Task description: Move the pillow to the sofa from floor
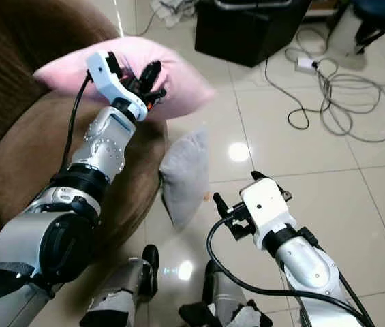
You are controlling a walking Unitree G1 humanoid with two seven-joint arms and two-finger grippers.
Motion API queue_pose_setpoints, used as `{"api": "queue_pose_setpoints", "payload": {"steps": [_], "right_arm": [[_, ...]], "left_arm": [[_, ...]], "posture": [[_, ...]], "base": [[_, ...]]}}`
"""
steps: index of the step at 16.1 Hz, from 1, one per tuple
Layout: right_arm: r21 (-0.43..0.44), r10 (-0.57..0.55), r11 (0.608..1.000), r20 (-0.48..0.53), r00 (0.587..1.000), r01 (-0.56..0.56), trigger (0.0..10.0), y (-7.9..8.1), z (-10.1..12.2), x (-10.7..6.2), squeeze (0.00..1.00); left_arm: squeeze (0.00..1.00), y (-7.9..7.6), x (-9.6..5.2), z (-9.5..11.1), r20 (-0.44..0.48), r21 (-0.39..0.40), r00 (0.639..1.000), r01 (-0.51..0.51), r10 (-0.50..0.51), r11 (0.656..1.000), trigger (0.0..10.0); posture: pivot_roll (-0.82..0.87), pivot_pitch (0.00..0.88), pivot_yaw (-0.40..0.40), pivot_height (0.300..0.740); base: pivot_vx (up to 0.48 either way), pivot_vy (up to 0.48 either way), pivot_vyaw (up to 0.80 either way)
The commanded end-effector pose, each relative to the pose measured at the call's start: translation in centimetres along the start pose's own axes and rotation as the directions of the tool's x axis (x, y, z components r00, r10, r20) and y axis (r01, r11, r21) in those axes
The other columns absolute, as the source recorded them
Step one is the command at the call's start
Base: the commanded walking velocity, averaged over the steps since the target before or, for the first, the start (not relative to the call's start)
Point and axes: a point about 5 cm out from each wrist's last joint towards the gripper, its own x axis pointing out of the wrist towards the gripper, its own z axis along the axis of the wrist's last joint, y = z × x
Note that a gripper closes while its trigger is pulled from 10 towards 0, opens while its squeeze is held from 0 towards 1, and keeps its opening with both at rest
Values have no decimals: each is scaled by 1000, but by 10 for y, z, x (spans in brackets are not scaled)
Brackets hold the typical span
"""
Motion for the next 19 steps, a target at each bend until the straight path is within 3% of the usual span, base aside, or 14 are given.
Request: {"api": "queue_pose_setpoints", "payload": {"steps": [1, 9, 12, 17, 18, 19], "right_arm": [[10, -5, 1000, -23, 1000, 5, 10000, -1, -4, -2, 0], [9, 6, 1000, -20, 1000, -6, 10000, 2, -5, -1, 0], [49, -8, 999, -15, 1000, 9, 10000, 1, -6, -1, 0], [23, -10, 1000, -14, 1000, 10, 10000, 1, -8, 2, 0], [12, -36, 999, 24, 999, 36, 10000, -4, -3, 4, 0], [1, -104, 994, 144, 984, 105, 10000, -12, 9, 17, 0]], "left_arm": [[0, -6, 2, 2, 12, 31, 1000, 27, -27, 999, 0], [0, -8, 2, 1, 4, 67, 999, 33, -33, 997, 0], [0, -8, 2, 1, -1, 92, 1000, 29, -29, 995, 0], [0, -6, 1, 1, 7, 109, 1000, 20, -21, 994, 0], [0, -4, -1, 1, 9, 131, 1000, 17, -18, 991, 0], [0, 7, -6, 11, 58, 179, 998, -16, 6, 984, 0]], "posture": [[-59, 293, -12, 740], [-57, 294, -7, 740], [-54, 294, -5, 740], [-40, 289, -16, 740], [-31, 281, -22, 740], [24, 248, -54, 740]], "base": [[0, 0, 0], [0, 0, 0], [0, 0, 0], [0, 0, 0], [0, 0, 0], [0, 0, 0]]}}
